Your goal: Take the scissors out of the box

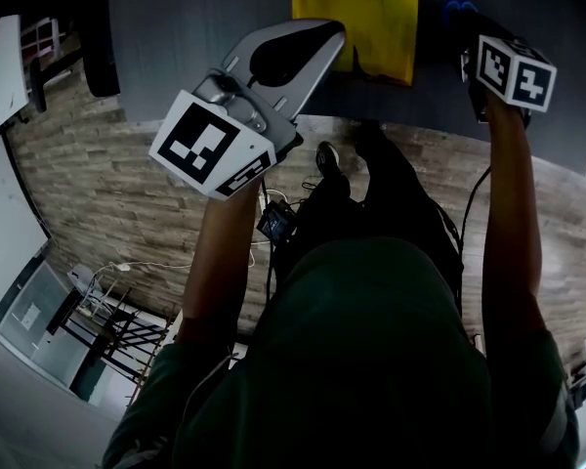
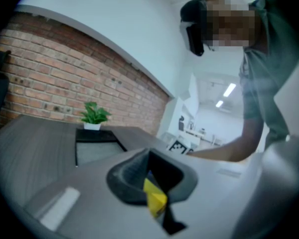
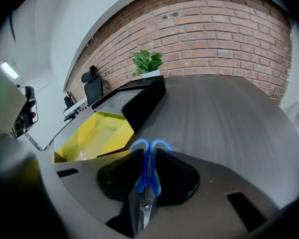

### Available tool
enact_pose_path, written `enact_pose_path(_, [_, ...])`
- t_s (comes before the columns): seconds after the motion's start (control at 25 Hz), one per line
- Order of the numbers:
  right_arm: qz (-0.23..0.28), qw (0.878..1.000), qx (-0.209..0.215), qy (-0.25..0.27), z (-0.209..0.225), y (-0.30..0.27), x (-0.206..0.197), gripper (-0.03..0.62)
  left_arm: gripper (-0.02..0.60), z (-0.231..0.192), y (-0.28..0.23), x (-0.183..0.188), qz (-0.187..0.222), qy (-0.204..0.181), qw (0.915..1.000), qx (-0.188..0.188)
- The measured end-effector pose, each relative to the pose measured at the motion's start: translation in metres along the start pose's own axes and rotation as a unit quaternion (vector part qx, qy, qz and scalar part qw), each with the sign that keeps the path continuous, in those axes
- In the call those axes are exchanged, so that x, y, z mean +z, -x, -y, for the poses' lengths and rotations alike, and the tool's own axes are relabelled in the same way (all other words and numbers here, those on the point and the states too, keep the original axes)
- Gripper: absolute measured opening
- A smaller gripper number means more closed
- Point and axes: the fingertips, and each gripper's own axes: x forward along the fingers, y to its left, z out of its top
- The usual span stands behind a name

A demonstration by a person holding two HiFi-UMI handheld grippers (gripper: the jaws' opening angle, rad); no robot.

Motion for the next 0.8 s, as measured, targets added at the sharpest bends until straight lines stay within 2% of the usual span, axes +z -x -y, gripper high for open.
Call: enact_pose_path(0.8, [0.003, 1.0, -0.022, 0.001, 0.014, -0.013, -0.013, 0.075, -0.015, 0.001, 0.017, 0.01, 0.007, -0.011, 0.9998, 0.015])
